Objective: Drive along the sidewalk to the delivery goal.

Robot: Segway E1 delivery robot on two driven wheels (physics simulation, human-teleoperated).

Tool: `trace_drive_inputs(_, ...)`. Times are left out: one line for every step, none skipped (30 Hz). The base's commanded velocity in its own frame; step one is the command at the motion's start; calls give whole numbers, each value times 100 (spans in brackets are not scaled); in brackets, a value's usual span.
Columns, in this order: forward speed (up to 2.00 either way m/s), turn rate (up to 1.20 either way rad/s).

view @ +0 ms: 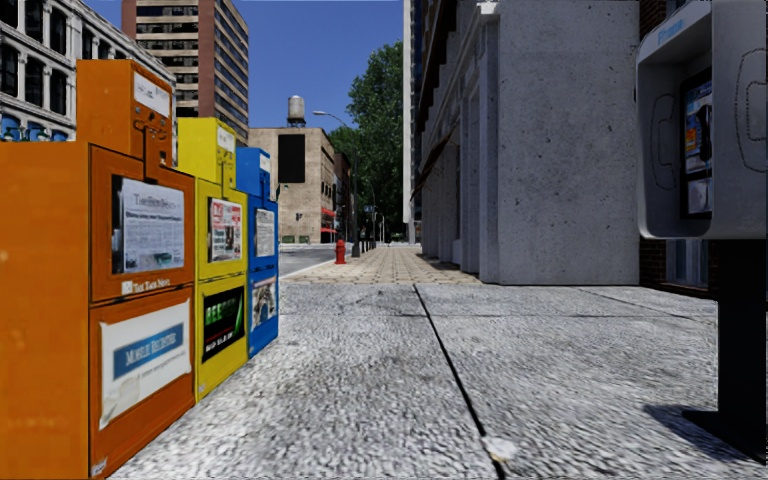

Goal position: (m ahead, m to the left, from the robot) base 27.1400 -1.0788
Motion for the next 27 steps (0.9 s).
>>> trace_drive_inputs(200, 0)
trace_drive_inputs(200, 0)
trace_drive_inputs(200, 0)
trace_drive_inputs(200, 0)
trace_drive_inputs(200, 0)
trace_drive_inputs(200, 0)
trace_drive_inputs(200, 0)
trace_drive_inputs(200, 0)
trace_drive_inputs(200, 0)
trace_drive_inputs(200, 0)
trace_drive_inputs(200, 0)
trace_drive_inputs(200, 0)
trace_drive_inputs(200, 0)
trace_drive_inputs(200, 0)
trace_drive_inputs(200, 0)
trace_drive_inputs(200, -9)
trace_drive_inputs(200, -16)
trace_drive_inputs(200, -16)
trace_drive_inputs(200, -18)
trace_drive_inputs(200, -19)
trace_drive_inputs(200, -19)
trace_drive_inputs(200, -19)
trace_drive_inputs(200, -19)
trace_drive_inputs(200, -19)
trace_drive_inputs(200, -19)
trace_drive_inputs(200, -19)
trace_drive_inputs(200, -7)
